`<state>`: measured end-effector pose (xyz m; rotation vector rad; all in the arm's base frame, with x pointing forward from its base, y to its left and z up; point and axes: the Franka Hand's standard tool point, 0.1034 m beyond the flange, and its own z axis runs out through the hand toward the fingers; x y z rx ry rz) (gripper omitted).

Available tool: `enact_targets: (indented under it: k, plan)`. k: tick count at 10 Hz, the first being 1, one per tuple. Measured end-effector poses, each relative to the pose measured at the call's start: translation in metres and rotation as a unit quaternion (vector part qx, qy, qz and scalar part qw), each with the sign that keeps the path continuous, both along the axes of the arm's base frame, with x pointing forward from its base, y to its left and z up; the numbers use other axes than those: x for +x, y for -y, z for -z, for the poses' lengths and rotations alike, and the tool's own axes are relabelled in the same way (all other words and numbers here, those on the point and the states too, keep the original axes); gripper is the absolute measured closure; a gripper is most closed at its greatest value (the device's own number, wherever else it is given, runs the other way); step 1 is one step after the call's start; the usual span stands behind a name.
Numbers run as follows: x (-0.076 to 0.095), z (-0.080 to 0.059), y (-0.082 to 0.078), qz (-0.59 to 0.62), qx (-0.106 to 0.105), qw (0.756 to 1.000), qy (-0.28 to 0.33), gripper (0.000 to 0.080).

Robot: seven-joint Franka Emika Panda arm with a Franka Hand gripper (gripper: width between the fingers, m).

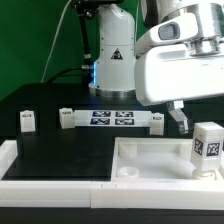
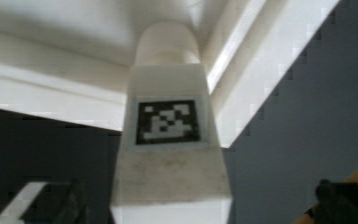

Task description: Assemble one leg

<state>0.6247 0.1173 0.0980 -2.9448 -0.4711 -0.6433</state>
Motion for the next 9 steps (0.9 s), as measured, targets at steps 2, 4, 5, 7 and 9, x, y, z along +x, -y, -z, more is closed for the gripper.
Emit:
enact_targets:
  k: [2, 4, 5, 7, 9]
  plan:
    - [0.0, 0.002, -0.004, 0.034, 0.0, 0.998, -0.061, 0.0151]
    - [0.001, -0.002, -0.005, 0.026, -0.022, 0.984, -0.175, 0.0151]
    - [0.008, -0.003, -0.003, 0.02, -0.03, 0.975, -0.217, 0.0151]
    - [0.004, -0.001, 0.0, 0.011, -0.04, 0.953, -0.3, 0.0151]
    - [0.015, 0.0, -0.001, 0.01, -0.038, 0.956, -0.292, 0.0151]
